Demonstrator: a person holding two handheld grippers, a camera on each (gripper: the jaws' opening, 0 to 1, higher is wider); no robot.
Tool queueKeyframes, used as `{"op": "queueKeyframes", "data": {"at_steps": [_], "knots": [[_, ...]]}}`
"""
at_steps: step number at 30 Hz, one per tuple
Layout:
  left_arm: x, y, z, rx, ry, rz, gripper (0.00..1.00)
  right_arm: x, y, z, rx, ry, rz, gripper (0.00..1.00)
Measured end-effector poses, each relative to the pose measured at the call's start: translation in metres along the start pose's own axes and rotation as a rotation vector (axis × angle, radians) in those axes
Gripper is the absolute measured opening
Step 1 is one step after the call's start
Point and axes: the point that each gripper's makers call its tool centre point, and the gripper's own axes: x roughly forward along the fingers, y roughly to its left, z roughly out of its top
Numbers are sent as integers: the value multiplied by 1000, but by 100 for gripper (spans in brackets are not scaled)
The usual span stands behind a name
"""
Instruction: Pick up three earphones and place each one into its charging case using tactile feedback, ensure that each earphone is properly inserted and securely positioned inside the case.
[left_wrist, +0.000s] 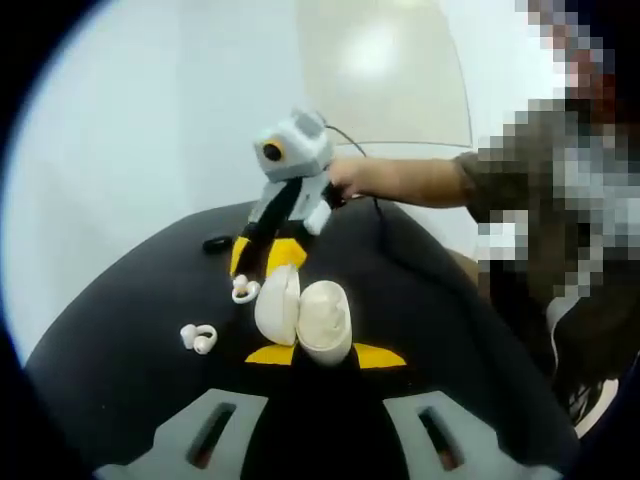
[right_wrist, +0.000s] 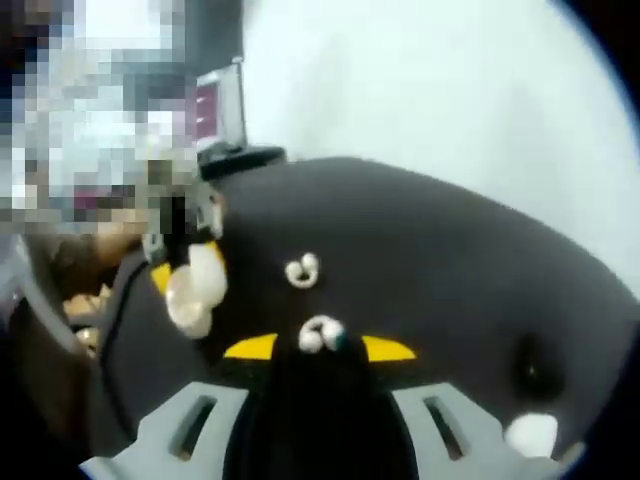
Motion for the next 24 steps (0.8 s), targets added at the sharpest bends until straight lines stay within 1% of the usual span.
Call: {"op": "queueKeyframes", "data": {"at_steps": [3, 5, 7, 8, 9, 10, 13, 14, 16, 17, 19, 20, 21, 22, 23, 24], "knots": [[0, 0, 0, -2, -1, 0, 17, -2, 5, 1, 5, -5, 7, 31], [0, 0, 0, -1, -1, 1, 17, -4, 18, 2, 6, -14, 48, 31], [0, 0, 0, -3, -1, 1, 17, -7, 32, -5, -22, 23, 82, 31], [0, 0, 0, -2, -1, 1, 17, -8, 37, -4, -45, 17, 93, 31], [0, 0, 0, -2, -1, 1, 17, -10, 45, -5, -50, 21, 121, 29], [0, 0, 0, -2, 0, 1, 17, -13, 51, -8, -25, 43, 145, 27], [0, 0, 0, -2, 0, 1, 17, -19, 61, -5, -7, 41, 204, 27], [0, 0, 0, -1, 0, 1, 17, -20, 58, -2, 6, 34, 199, 26], [0, 0, 0, -1, 1, 1, 17, -23, 45, 8, 68, -12, 182, 22], [0, 0, 0, -1, 1, 2, 17, -24, 34, 17, 155, -49, 166, 20], [0, 0, 0, -2, 0, 2, 17, -22, 16, 28, 287, -92, 151, 17], [0, 0, 0, -3, 0, 1, 17, -20, 10, 31, 338, -95, 150, 17], [0, 0, 0, -2, 0, 1, 17, -17, 5, 29, 375, -63, 145, 17], [0, 0, 0, -3, -1, 1, 17, -12, 0, 26, 378, -28, 132, 17], [0, 0, 0, -3, -1, 1, 17, -7, -3, 25, 364, -14, 119, 17], [0, -1, 0, -3, -1, 1, 17, -3, -3, 26, 354, -5, 121, 16]]}}
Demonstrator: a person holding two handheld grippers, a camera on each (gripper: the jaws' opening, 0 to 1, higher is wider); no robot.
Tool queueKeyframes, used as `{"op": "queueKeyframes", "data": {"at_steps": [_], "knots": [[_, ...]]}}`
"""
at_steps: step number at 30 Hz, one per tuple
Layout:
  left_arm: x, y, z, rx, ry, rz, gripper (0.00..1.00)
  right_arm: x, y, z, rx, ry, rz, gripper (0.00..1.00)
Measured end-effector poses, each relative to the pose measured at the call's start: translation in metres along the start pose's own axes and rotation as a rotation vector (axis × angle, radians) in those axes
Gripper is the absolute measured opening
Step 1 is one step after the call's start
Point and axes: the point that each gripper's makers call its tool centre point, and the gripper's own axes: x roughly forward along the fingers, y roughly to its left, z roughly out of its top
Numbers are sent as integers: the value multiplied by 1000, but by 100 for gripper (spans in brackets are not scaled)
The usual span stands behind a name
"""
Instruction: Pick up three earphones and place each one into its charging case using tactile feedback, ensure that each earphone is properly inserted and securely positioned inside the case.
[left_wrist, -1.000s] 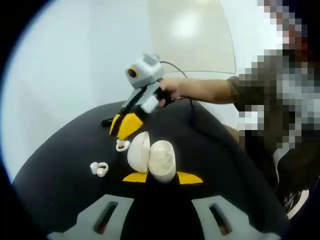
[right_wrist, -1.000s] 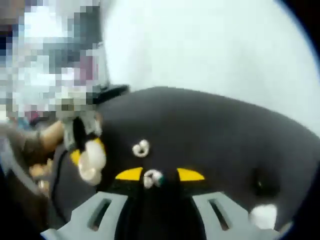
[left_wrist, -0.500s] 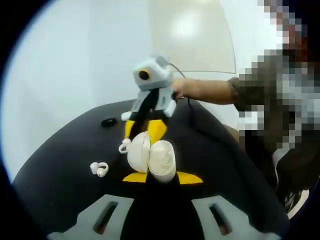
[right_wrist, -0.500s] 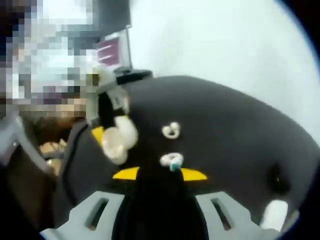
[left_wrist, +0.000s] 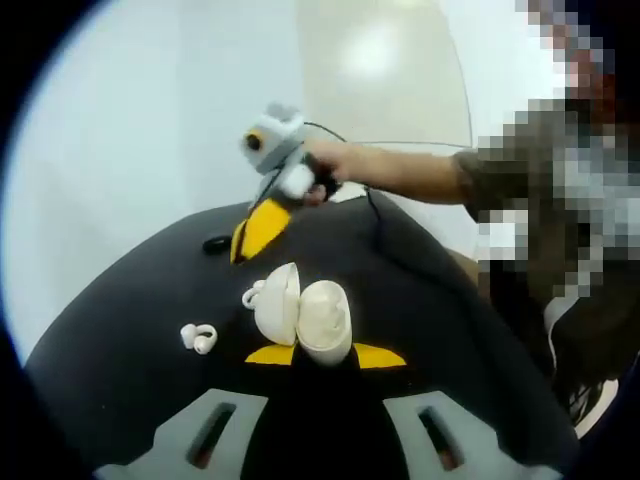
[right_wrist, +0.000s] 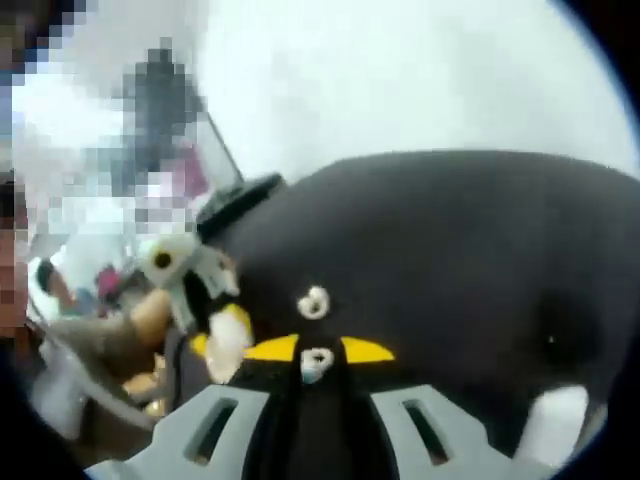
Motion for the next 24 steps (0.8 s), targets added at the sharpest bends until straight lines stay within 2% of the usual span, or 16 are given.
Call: {"op": "queueKeyframes", "data": {"at_steps": [3, 4, 6, 8, 10, 13, 16, 18, 24], "knots": [[0, 0, 0, -1, -1, 0, 17, 10, 6, -14, 87, 114, 39, 12], [0, 1, 0, 1, -1, 0, 17, 13, 10, -20, 85, 144, 49, 12], [0, 1, 0, 0, -2, -1, 17, 15, 15, -29, 45, 202, 51, 12], [0, 0, 0, 2, -1, -1, 17, 18, 19, -34, -2, 233, 56, 12], [0, 0, 0, 4, 0, -1, 17, 18, 16, -35, -35, 248, 23, 12], [0, 1, 1, 5, 1, 0, 17, 16, 16, -34, -118, 278, 8, 4], [0, 0, 1, 3, 1, 0, 17, 14, 17, -28, -227, 271, -22, 4], [1, 0, 1, 1, 0, 0, 17, 11, 17, -20, -266, 231, -34, 4], [1, 0, 1, -5, -1, -1, 17, -2, 20, -12, -302, 184, -58, 4]]}}
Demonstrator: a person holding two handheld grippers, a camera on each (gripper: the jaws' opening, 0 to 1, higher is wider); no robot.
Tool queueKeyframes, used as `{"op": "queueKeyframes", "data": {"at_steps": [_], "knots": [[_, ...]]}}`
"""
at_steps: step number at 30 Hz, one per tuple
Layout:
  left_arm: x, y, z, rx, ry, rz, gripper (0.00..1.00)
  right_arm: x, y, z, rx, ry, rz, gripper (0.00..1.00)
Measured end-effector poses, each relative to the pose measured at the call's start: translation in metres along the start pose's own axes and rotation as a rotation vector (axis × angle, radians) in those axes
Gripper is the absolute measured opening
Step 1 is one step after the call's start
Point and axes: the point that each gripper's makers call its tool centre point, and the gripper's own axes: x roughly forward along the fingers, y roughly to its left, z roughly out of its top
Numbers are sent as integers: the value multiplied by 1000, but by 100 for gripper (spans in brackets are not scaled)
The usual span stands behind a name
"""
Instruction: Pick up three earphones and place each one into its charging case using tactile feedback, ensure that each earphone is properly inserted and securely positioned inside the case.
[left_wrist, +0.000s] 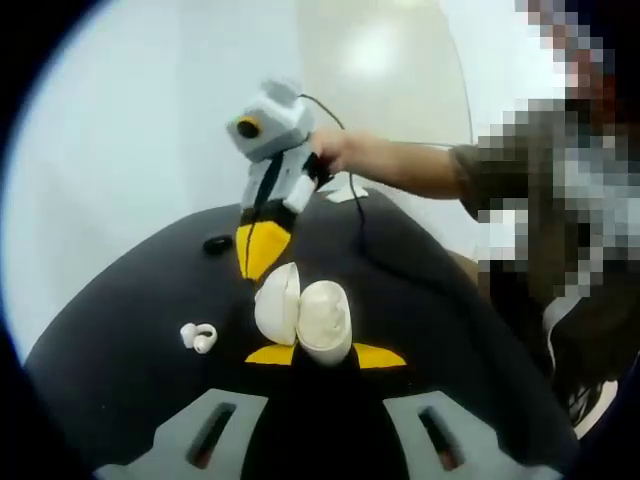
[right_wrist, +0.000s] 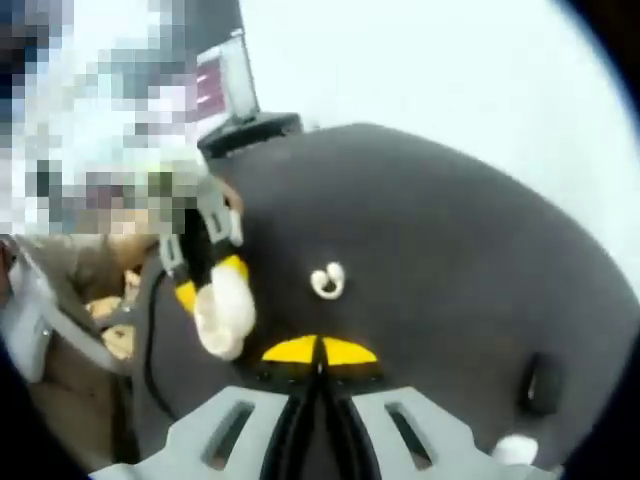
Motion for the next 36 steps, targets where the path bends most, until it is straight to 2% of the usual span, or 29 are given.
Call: {"op": "queueKeyframes", "data": {"at_steps": [1, 4, 6, 8, 9, 12, 14, 17, 18, 20, 24, 26, 28, 30, 33, 36], "knots": [[0, 0, 0, 0, 0, 0, 17, -1, -2, -3, 14, 6, -6, 4], [0, 0, 0, 1, 1, 1, 17, 3, 2, -17, 172, 57, 55, 9], [-1, 0, 0, 3, 1, 2, 17, 7, 0, -20, 265, 46, 55, 10], [-1, 1, 0, 3, 1, 2, 17, 9, 1, -24, 272, 53, 55, 10], [-1, 1, -1, 3, 1, 2, 17, 11, 4, -28, 247, 72, 60, 10], [-1, 1, -1, 2, 1, 2, 17, 13, 10, -27, 214, 71, 45, 10], [-1, 1, -1, 3, 1, 1, 17, 13, 6, -28, 116, 101, -7, 6], [-2, 2, -1, 3, 1, 1, 17, 16, 10, -25, -43, 116, -49, 5], [-2, 2, -1, 2, 0, 1, 17, 15, 11, -23, -103, 115, -62, 5], [-2, 2, -1, 0, 0, 1, 17, 11, 9, -14, -161, 93, -112, 5], [-2, 2, -2, -41, 1, 0, 17, -16, 1, 17, -272, 0, -269, 5], [-1, 4, -3, -69, 3, -2, 17, -34, 7, 38, -330, -90, -338, 5], [-1, 3, -3, -73, 4, -2, 17, -44, 33, 60, -421, -212, -346, 5], [-1, 3, -3, -70, 4, -1, 17, -44, 53, 66, -507, -244, -346, 5], [0, 3, -2, -74, 4, 0, 17, -30, 75, 62, -676, -204, -410, 5], [0, 2, -3, -78, 3, 2, 17, -11, 75, 48, -844, -94, -511, 5]]}}
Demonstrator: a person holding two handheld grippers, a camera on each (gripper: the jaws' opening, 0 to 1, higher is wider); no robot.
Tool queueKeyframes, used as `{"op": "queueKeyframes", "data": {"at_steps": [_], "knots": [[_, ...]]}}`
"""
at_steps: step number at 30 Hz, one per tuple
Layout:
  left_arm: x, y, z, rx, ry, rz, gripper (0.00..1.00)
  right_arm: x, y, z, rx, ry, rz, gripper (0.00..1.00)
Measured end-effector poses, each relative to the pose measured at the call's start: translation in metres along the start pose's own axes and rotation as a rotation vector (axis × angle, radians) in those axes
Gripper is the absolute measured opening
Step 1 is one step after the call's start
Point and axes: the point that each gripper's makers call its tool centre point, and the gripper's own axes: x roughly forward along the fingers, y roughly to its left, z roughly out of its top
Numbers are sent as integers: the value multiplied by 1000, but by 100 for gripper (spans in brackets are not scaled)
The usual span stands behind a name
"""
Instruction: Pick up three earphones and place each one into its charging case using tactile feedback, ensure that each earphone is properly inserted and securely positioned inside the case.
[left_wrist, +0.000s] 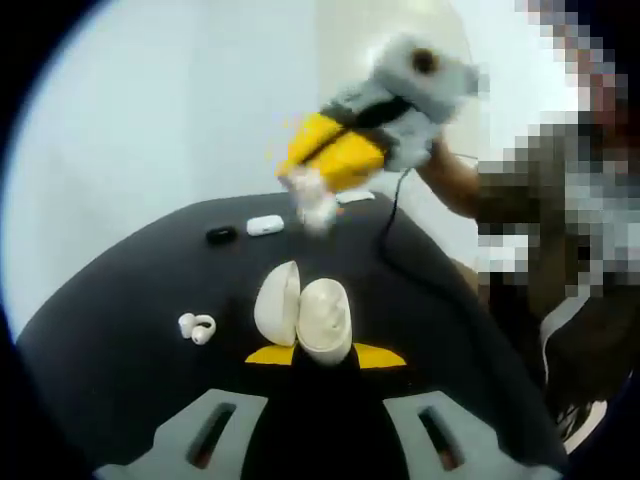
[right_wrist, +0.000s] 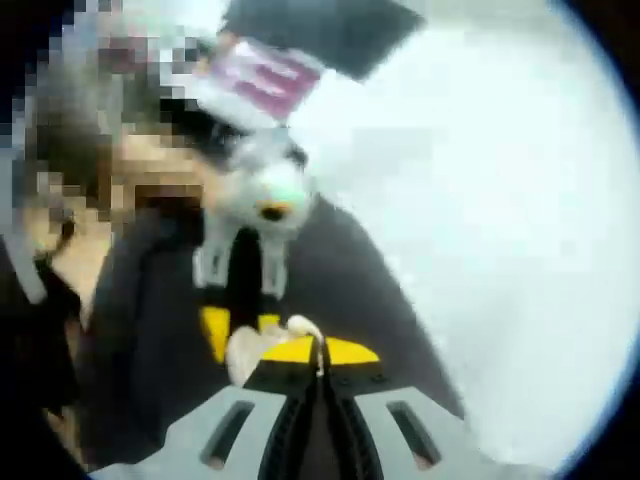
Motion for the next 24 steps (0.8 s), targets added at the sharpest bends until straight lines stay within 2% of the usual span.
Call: {"op": "queueKeyframes", "data": {"at_steps": [2, 4, 7, 8, 11, 17, 24], "knots": [[0, 0, 0, -4, 0, 0, 17, 7, 13, -4, -104, 32, -12, 5], [0, 0, 0, -6, 1, 1, 17, 9, 21, 0, -125, 8, -15, 5], [0, 0, 0, -6, 2, 2, 17, 10, 19, 5, -222, 12, -68, 5], [0, 0, 0, -7, 2, 2, 17, 11, 21, 2, -272, 47, -63, 5], [0, 1, 0, -3, 4, 4, 16, 15, 25, 2, -367, 65, -74, 5], [0, 0, 0, 1, 6, 7, 16, 19, 31, 1, -455, 103, -70, 5], [1, 0, 0, 3, 8, 8, 16, 20, 32, 2, -498, 136, -64, 5]]}}
